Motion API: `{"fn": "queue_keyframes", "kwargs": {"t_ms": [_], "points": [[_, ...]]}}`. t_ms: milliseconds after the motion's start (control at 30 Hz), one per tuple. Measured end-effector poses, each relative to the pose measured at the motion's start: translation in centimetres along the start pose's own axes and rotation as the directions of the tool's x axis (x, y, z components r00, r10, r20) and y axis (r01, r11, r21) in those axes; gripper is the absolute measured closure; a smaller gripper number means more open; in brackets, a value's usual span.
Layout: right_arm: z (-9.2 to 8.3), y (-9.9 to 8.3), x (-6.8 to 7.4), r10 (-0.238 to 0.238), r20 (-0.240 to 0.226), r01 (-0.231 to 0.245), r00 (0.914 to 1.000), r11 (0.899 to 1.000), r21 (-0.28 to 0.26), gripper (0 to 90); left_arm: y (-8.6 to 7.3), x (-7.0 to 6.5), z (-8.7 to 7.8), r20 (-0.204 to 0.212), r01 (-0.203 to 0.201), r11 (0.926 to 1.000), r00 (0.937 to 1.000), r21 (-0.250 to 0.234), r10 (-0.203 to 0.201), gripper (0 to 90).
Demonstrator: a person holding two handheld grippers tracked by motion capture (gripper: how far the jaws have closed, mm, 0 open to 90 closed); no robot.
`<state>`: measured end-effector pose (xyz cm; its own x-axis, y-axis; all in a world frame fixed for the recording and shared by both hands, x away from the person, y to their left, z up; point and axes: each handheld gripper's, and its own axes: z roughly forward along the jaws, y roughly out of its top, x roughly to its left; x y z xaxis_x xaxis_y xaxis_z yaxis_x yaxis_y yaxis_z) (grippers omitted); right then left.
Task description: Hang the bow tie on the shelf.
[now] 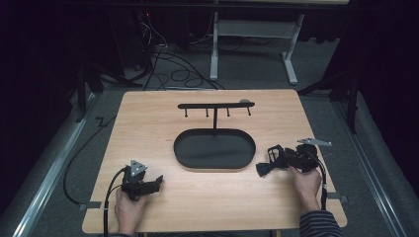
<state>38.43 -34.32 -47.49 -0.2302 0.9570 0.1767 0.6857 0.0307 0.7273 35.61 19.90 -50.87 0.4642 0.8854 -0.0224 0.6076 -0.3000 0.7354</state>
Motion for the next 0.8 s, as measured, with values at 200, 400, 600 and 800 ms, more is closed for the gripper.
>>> {"fn": "queue_keyframes", "kwargs": {"t_ms": [200,400,600,800], "points": [[0.2,0.0,0.0,-0.009,-0.014,0.009,0.9999,1.0,0.003,79.2,0.0,0.0,0.0,0.0,0.0,1.0,1.0,0.0,0.0,18.6],[0.0,0.0,0.2,-0.025,-0.019,0.025,0.9995,1.0,-0.005,87.4,0.0,0.0,0.0,0.0,0.0,1.0,1.0,0.0,0.0,18.6],[-0.4,0.1,0.4,-0.046,-0.021,0.045,0.9987,0.999,-0.016,90.0,0.0,0.0,0.0,0.0,0.0,1.0,1.0,0.0,0.0,18.5],[-0.8,0.1,0.6,-0.061,-0.027,0.061,0.9977,0.998,-0.026,90.0,0.0,0.0,0.0,0.0,0.0,1.0,1.0,0.0,0.0,18.5]]}}
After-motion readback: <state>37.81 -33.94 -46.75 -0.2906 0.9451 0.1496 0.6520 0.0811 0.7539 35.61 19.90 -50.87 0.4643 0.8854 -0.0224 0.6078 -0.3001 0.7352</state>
